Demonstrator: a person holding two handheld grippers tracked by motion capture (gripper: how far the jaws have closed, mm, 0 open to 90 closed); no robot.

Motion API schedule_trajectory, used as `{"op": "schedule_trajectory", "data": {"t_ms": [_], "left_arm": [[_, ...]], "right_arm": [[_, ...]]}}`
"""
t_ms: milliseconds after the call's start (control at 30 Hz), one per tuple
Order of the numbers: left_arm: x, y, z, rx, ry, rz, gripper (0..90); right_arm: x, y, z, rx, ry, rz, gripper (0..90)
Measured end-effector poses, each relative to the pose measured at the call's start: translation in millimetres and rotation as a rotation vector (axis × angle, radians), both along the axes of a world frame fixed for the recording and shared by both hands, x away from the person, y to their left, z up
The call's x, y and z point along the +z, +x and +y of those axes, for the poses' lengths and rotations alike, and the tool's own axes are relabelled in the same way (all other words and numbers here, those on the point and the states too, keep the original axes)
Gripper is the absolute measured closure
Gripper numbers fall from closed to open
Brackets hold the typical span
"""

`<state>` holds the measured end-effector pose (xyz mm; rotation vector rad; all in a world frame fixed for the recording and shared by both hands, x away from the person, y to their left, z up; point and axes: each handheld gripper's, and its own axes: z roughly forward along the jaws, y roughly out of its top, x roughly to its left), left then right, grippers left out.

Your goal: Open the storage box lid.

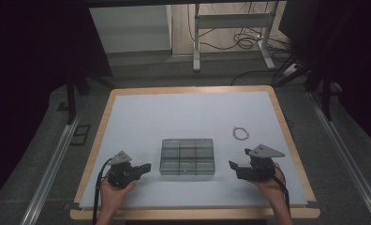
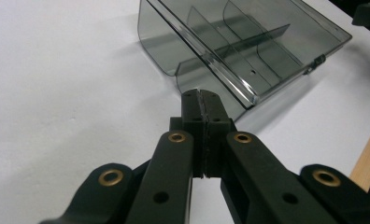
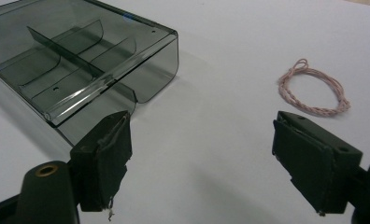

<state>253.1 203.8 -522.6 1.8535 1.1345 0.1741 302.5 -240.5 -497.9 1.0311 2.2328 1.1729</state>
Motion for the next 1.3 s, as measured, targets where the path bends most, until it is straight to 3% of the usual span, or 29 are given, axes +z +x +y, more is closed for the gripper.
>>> {"op": "schedule_trajectory", "data": {"t_ms": [167, 767, 867, 1300], "left_arm": [[-5.0, -7.9, -3.3, -0.018, 0.007, 0.01, 90.0], [-5.6, -9.9, -15.0, -0.051, 0.009, -0.002, 90.0], [-5.5, -10.6, -18.1, -0.059, 0.01, -0.026, 90.0], [-7.6, -7.8, -24.7, -0.063, 0.01, -0.024, 90.0]], "right_arm": [[2.2, -1.1, -1.9, -0.005, 0.002, -0.008, 19.0], [0.4, -0.9, 0.6, 0.001, -0.012, -0.008, 18.9], [-0.9, -0.4, 1.5, 0.001, -0.017, -0.005, 18.9], [-1.6, 0.0, 2.6, 0.005, -0.021, -0.006, 18.9]]}}
